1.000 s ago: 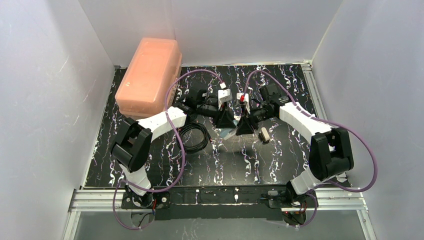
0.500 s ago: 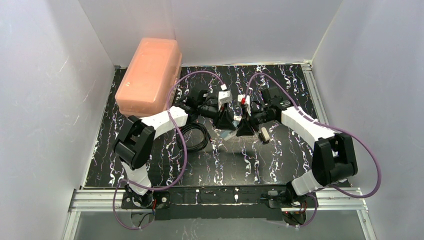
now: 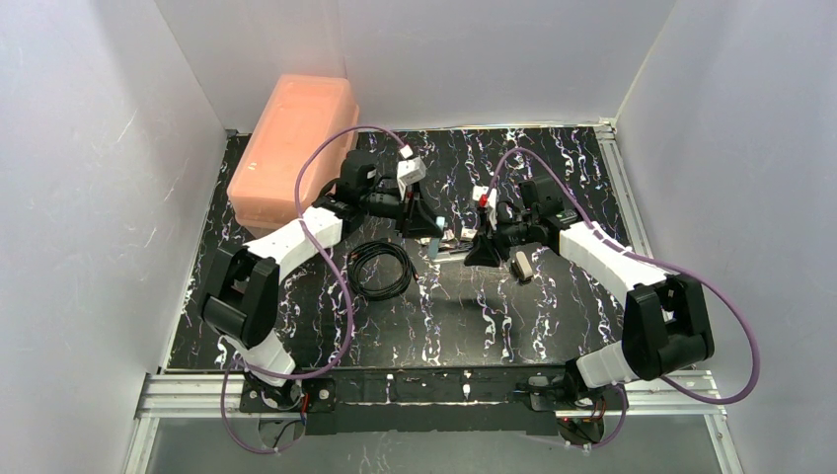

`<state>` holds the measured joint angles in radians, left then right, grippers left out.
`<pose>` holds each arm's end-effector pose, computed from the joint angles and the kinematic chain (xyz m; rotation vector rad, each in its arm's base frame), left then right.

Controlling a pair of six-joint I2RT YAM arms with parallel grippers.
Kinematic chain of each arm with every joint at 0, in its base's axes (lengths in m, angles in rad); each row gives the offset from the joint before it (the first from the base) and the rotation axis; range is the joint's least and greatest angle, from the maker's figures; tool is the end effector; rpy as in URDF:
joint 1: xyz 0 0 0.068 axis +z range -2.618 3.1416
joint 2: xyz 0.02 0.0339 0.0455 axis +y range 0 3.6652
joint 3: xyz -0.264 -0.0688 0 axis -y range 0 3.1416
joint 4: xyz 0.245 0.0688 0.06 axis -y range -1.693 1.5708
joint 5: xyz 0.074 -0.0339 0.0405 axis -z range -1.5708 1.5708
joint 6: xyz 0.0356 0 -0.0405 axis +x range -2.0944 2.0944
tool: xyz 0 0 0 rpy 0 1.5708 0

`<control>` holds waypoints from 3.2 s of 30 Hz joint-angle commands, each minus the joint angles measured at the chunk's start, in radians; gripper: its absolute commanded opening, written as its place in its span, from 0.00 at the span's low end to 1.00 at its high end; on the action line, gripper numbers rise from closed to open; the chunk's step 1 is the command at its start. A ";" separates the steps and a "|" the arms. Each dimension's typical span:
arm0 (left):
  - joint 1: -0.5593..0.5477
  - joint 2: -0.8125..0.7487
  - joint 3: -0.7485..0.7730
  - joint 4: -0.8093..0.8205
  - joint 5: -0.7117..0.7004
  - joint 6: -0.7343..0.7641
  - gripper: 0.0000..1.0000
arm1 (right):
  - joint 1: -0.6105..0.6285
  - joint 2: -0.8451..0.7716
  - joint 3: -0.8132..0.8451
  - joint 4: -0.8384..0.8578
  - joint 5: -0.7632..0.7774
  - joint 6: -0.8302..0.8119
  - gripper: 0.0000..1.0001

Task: Load the staples into the stapler
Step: Open the stapler at the center of the board, then place the stapler at the center of the board.

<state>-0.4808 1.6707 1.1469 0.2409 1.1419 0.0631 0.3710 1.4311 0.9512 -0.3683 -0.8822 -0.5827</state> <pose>0.3164 -0.2016 0.2808 1.2452 1.4162 -1.3317 0.2623 0.1315 0.2426 -1.3465 1.7588 0.9367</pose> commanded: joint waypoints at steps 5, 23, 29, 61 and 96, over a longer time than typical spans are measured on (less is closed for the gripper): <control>0.087 -0.103 -0.063 0.159 -0.005 -0.193 0.00 | -0.006 -0.055 -0.052 0.044 0.065 -0.005 0.01; 0.225 -0.155 -0.179 0.430 -0.001 -0.425 0.00 | -0.048 -0.069 -0.055 0.168 0.021 0.128 0.01; 0.251 -0.160 -0.208 0.468 0.011 -0.447 0.00 | -0.059 -0.074 -0.061 0.181 0.011 0.138 0.01; 0.095 -0.181 -0.397 0.251 0.004 0.050 0.00 | -0.038 0.012 -0.176 0.034 0.169 -0.339 0.01; -0.132 -0.064 -0.432 0.249 -0.177 0.245 0.00 | -0.009 0.169 -0.174 -0.076 0.406 -0.489 0.32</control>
<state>-0.6025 1.5993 0.6956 0.5152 0.9184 0.3218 0.3607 1.5585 0.7692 -0.4263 -0.6552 -1.0782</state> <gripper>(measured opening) 0.307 0.426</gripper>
